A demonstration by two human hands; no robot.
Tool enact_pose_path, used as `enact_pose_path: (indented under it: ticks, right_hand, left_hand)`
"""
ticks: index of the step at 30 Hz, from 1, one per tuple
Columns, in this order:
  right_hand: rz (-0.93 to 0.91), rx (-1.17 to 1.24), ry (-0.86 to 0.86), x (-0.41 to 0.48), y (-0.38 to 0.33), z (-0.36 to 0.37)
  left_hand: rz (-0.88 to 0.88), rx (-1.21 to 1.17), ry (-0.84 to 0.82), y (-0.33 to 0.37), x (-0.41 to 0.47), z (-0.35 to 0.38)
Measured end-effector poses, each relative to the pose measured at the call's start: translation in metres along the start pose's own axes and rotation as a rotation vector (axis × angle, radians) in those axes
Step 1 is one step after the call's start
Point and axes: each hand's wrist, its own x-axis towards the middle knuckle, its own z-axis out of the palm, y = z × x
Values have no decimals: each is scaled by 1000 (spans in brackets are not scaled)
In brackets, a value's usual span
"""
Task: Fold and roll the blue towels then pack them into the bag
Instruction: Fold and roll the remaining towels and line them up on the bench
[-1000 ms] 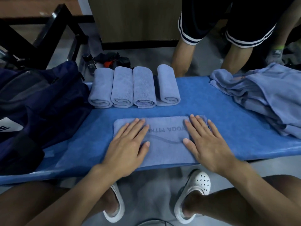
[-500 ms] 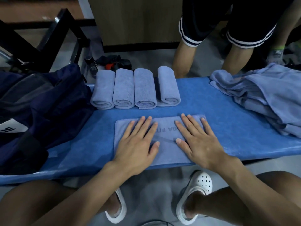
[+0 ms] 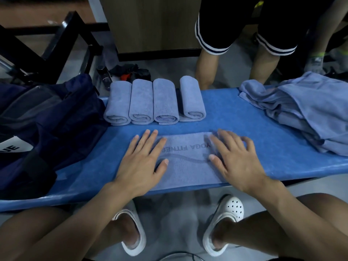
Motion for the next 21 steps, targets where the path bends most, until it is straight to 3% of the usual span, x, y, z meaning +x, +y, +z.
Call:
enact_pose_path:
  ticks: [3,8,12,15,18,21]
  right_hand:
    - [25,-43,110,-9,2,-10]
    - [17,-49,-23,-14,3,-5]
    - [-86,27,-33,-9,-3,-6]
    - [-61,12,-22,-10,-8,-6]
    - [-8,-13,-41,-12,-11,-5]
    - [-46,25,-57,-5,-15,-4]
  left_hand:
    - [30,35,-42,-5,1,-1]
    - [43,168,-54,2,-14,-20]
    - [156,88,84,13,-8,-31]
    - [294,-11,-37,27,15,-27]
    - [314,46,-207,37,22,-19]
    - [296,140,-90,33,10,-17]
